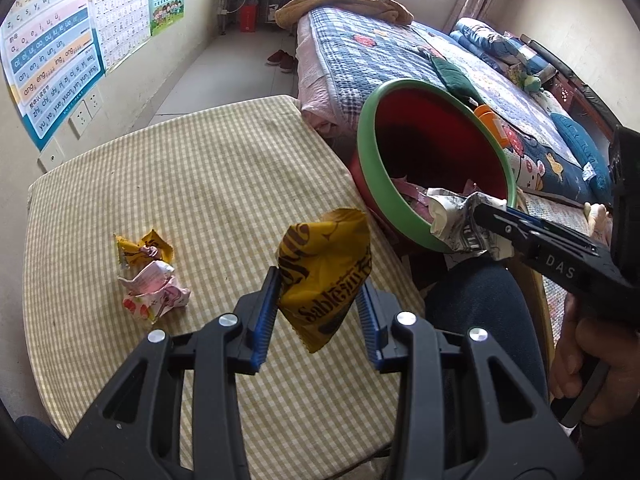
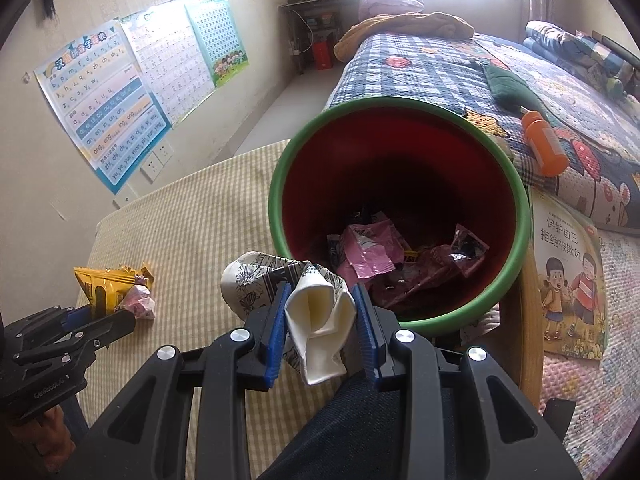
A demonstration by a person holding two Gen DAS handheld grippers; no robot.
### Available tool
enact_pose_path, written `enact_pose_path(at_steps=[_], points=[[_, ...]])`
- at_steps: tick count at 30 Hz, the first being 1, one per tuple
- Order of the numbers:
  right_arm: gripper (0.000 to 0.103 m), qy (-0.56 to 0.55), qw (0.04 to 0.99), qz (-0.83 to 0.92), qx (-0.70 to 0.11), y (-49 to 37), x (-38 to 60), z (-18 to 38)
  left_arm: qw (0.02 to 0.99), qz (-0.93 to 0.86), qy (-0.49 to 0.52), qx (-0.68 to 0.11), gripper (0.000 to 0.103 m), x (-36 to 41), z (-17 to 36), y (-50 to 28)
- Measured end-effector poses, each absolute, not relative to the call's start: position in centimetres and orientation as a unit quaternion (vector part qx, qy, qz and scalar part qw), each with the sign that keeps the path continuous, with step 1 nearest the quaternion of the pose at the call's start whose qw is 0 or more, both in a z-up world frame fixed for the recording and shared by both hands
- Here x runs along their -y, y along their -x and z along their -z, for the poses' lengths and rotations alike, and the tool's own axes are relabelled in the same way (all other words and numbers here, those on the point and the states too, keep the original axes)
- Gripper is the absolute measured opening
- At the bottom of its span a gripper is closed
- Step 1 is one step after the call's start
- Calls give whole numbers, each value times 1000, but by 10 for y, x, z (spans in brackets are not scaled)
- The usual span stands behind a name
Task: Collect trash
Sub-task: 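Carry the yellow bag and paper cup over the red bin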
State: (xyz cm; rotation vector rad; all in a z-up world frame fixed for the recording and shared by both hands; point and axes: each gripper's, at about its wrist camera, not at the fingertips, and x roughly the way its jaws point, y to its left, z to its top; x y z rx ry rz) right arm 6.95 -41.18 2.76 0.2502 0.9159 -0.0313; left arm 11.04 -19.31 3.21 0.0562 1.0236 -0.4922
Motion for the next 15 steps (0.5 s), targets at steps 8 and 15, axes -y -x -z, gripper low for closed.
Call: enact_pose_path(at_steps=[8, 15], points=[[31, -125, 888, 33, -442, -77, 436, -23, 834, 255, -35, -488, 36, 225, -28, -123], [31, -136, 885, 53, -443, -80, 462, -18, 826, 277, -44, -489, 36, 256, -25, -132]])
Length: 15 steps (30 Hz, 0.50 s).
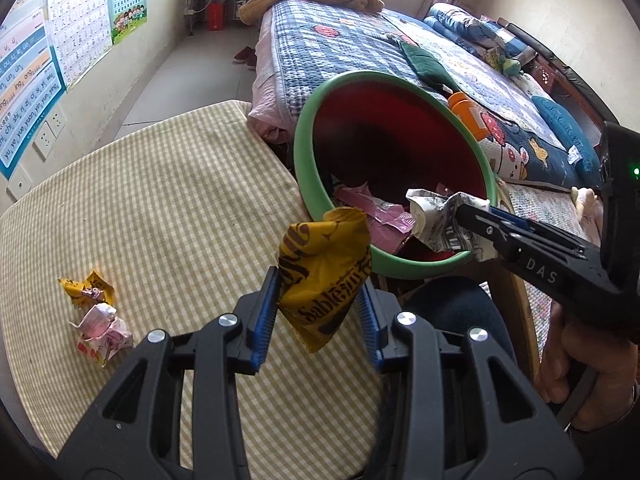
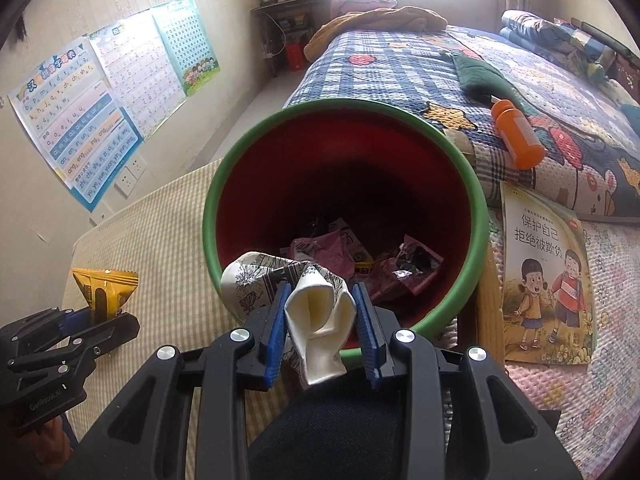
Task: Collect trash
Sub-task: 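Carry the yellow bag and paper cup over the red bin, then open both tools to drop the yellow bag and cup into the bin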
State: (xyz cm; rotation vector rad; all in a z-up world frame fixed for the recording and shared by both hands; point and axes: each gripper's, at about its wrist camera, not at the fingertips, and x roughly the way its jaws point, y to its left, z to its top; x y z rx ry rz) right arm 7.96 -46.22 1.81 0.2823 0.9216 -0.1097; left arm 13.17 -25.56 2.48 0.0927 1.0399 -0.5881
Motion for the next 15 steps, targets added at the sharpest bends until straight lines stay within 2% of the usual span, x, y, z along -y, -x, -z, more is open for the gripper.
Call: enact_pose_path(at_steps=[15], points=[[31, -152, 882, 74, -439, -95, 501, -12, 820, 308, -48, -480, 36, 313, -28, -157]])
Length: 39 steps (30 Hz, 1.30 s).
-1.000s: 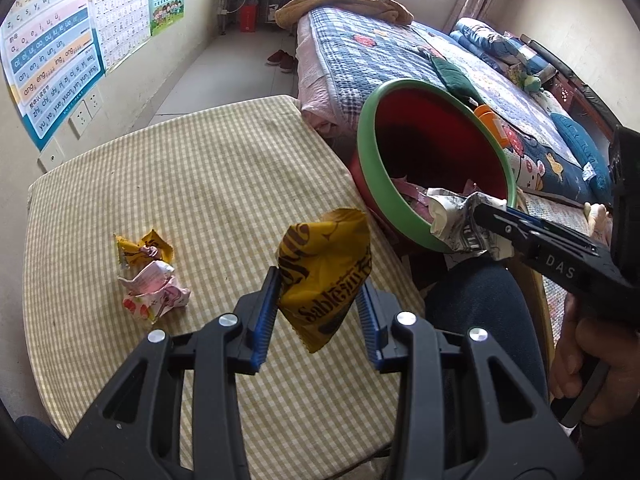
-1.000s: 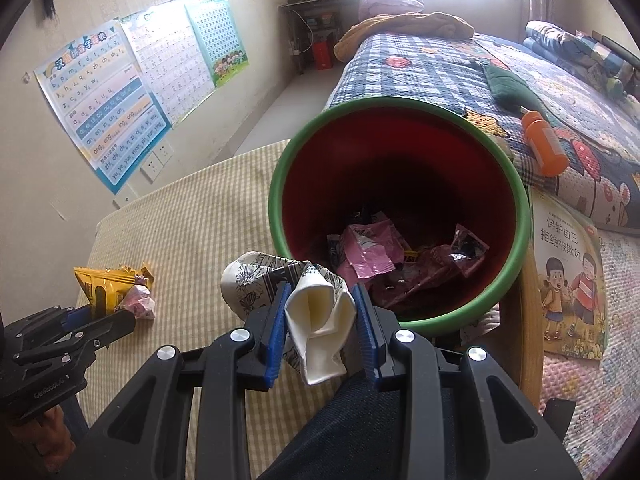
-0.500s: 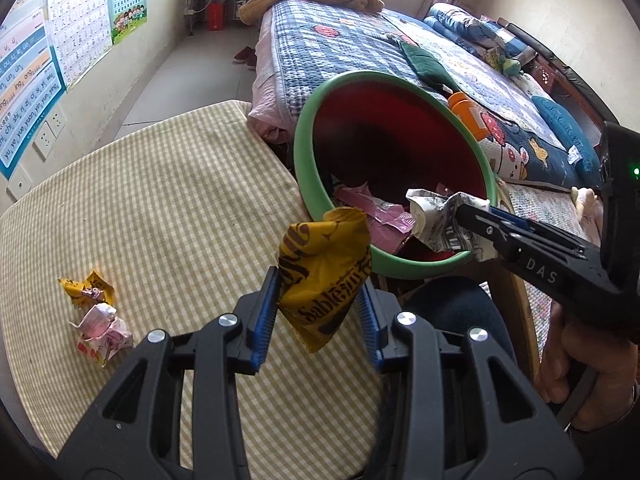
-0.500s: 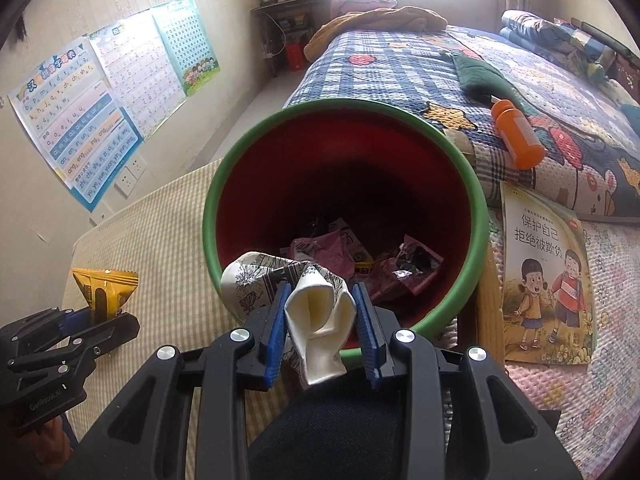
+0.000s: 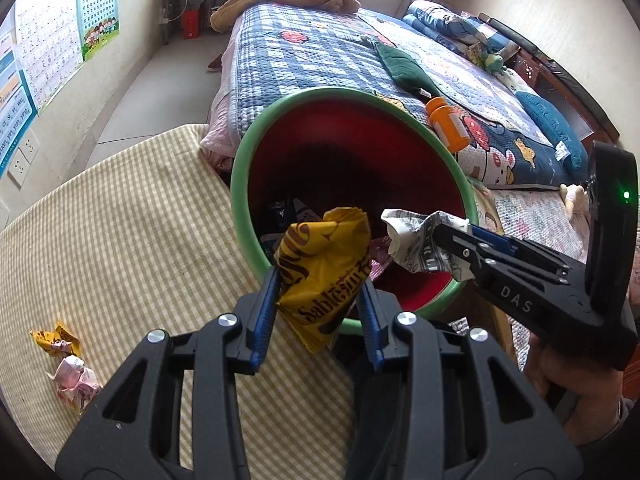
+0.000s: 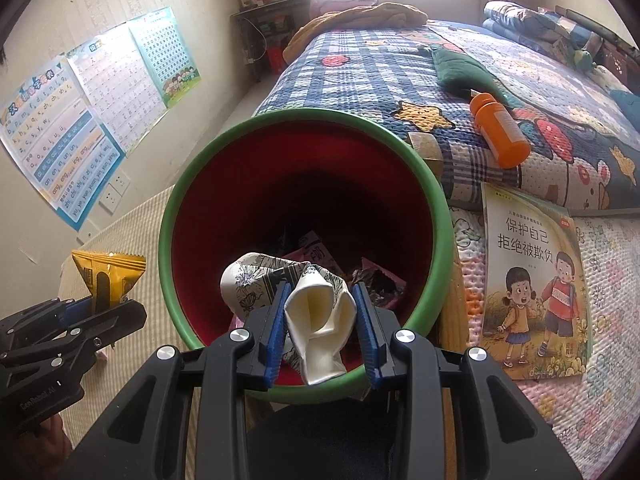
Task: Collect trash
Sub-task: 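Open both tools to drop the yellow bag and cup into the bin, then move both tools back over the last two wrappers on the table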
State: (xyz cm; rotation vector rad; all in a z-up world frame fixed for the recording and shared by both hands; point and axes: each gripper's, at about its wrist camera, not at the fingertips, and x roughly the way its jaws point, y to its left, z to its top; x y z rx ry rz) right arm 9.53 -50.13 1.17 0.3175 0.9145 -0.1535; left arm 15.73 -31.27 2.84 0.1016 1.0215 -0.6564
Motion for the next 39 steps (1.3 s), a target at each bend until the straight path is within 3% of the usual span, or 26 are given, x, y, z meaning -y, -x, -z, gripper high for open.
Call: enact_pose_path(at_steps=[15, 25, 27, 29, 31, 39], points=[[32, -159, 880, 82, -439, -128, 524, -2, 815, 311, -32, -487, 36, 341, -15, -199], [39, -156, 879, 86, -442, -143, 530, 6, 814, 310, -33, -491, 40, 355, -5, -214], [40, -155, 879, 88, -443, -143, 531, 6, 814, 309, -32, -491, 45, 353, -5, -215], [47, -155, 878, 90, -443, -142, 531, 6, 819, 304, -31, -485, 68, 350, -7, -214], [58, -156, 880, 88, -440, -140, 529, 4, 825, 302, -25, -477, 75, 345, -12, -213], [80, -141, 890, 88, -424, -126, 508, -18, 845, 282, -16, -454, 97, 318, -38, -200]])
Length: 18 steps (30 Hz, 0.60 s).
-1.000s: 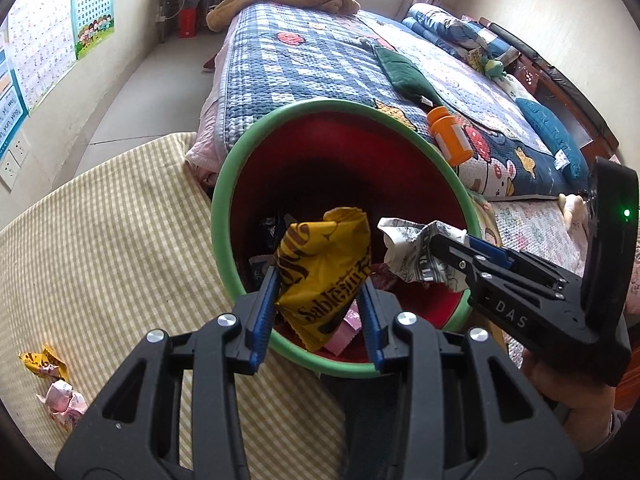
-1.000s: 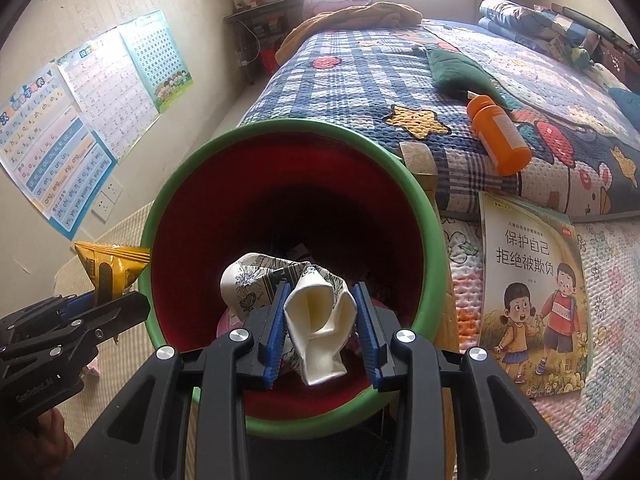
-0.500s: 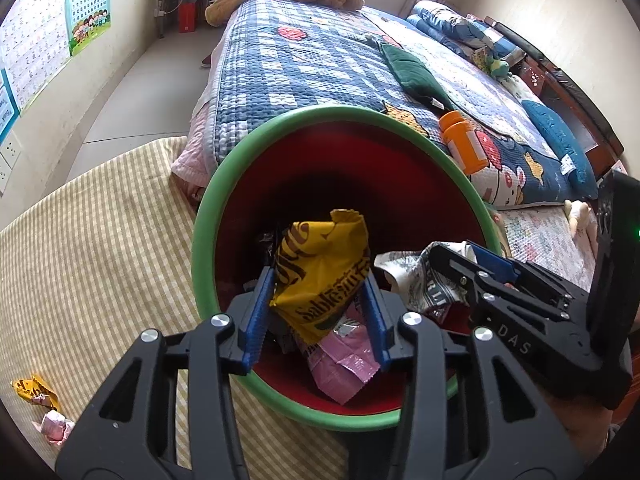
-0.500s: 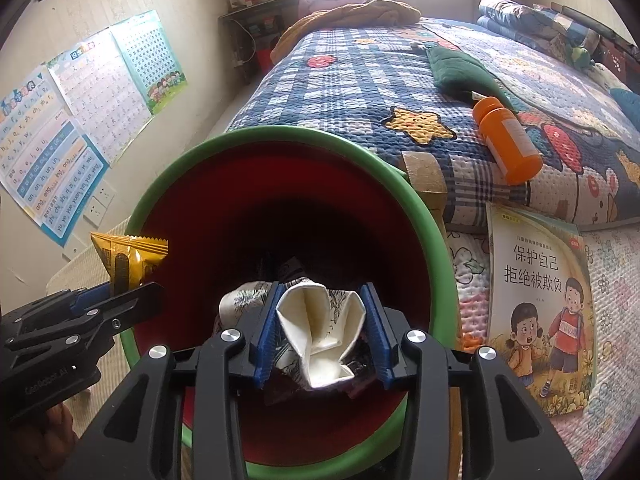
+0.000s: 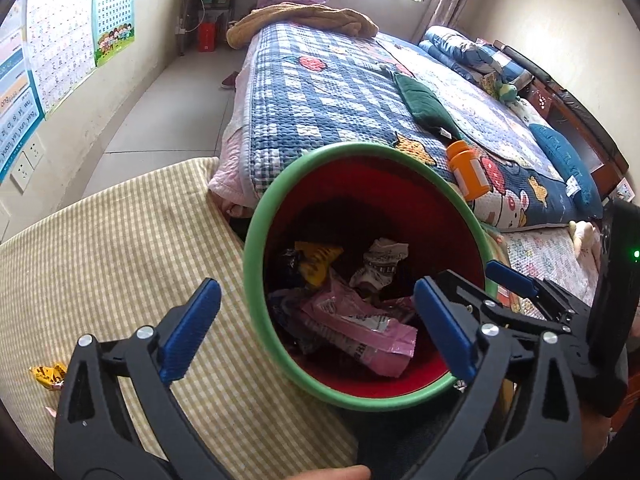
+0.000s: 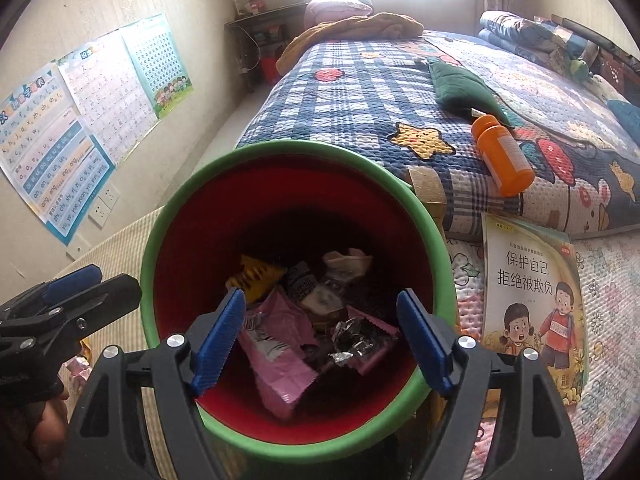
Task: Collect trash
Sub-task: 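Move both tools back over the last two wrappers on the table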
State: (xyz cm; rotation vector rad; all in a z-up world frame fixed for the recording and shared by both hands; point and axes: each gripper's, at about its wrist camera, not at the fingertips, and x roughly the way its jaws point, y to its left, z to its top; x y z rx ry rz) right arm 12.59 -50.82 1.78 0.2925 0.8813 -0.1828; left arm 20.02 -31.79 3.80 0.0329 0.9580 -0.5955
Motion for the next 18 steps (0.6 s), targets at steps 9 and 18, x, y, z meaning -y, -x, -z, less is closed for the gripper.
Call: enact_pose_path(at_steps=[9, 18], points=[[88, -119, 899, 74, -416, -101, 466, -39, 857, 253, -12, -448, 97, 261, -54, -172], [89, -96, 905, 42, -412, -80, 407, -52, 875, 205, 7, -439, 97, 183, -66, -141]])
